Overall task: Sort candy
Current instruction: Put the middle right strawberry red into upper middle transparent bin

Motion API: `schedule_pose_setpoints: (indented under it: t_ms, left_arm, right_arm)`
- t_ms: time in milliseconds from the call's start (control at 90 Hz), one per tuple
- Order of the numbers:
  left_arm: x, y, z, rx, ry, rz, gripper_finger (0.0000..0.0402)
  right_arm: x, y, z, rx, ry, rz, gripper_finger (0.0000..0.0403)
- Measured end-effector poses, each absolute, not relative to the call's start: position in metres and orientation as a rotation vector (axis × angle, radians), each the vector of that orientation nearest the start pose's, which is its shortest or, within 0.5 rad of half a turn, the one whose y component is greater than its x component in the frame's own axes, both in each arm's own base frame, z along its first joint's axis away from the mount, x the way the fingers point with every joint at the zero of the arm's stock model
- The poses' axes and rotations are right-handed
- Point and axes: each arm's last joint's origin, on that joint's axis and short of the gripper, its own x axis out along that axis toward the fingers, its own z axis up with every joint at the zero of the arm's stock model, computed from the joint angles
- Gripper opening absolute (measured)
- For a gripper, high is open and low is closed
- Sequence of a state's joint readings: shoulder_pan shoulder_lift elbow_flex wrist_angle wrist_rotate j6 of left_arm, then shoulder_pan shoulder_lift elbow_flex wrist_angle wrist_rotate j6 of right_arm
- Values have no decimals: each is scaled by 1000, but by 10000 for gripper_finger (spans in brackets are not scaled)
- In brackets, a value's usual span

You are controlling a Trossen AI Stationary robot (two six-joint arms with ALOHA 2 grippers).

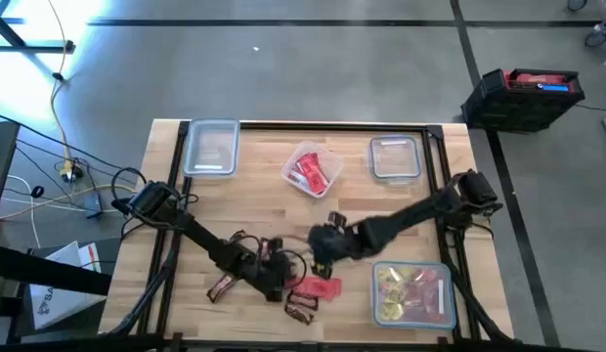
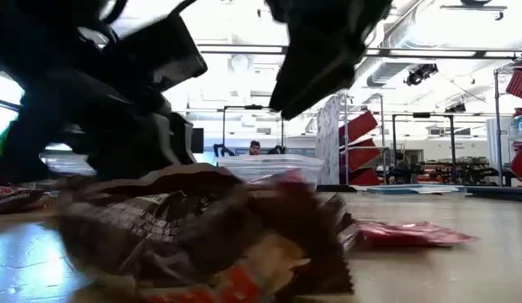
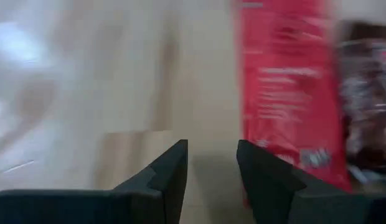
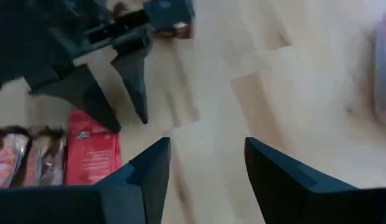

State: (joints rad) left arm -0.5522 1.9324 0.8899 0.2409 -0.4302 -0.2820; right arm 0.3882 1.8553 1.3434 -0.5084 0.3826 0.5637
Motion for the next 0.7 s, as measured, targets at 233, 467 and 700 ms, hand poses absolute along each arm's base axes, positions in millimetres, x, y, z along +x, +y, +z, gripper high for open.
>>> schedule_pose_setpoints:
  t_ms: [233, 467, 700]
  left_arm:
    - [318, -182, 114, 153, 715, -33, 126]
    - [326, -188, 125, 152, 668, -58, 126]
    - [330, -193, 114, 78, 677, -139, 126]
  right_arm:
    - [347, 169, 209, 135, 863, -259, 176]
    - [342, 187, 198, 131, 877, -243, 176]
    - [341, 201, 173, 131, 926, -255, 176]
